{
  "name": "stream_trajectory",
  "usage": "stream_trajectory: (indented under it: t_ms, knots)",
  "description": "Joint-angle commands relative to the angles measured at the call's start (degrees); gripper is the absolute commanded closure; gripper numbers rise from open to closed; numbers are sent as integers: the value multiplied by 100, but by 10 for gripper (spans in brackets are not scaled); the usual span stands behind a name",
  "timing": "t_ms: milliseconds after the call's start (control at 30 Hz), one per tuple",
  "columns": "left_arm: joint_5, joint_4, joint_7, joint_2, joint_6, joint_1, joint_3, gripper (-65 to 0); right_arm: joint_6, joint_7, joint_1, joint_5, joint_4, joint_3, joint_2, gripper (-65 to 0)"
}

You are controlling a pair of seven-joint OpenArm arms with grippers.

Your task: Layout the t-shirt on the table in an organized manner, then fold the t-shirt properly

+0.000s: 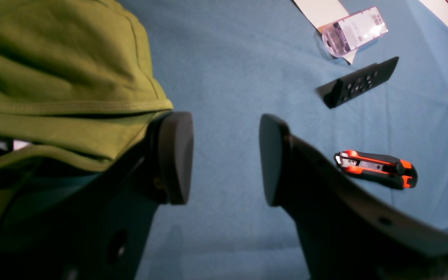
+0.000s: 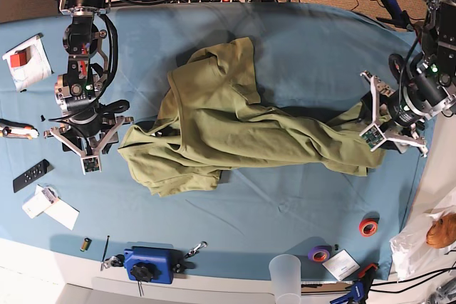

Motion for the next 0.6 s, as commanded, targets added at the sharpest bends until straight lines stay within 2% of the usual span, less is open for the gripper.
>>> stream_trajectory:
  t_ms: [0,300,433,567]
  knots:
    - [-13,-15,-127,-96,22,-81,-52,-331,-46,146,96,-26,103,33,66,-279]
    - [-33,-841,-341,-94,22,-673,-52,-331,-46,153,98,-7,103,33,66,-279]
    - [-247,-984,-251,-94,-4,-859,-42,-331,-44,151,96,-9,103,33,66,-279]
    - [-483,-1110,116,-94,-378,-820,-42,-331,-44,153,98,-9,103,33,68,-279]
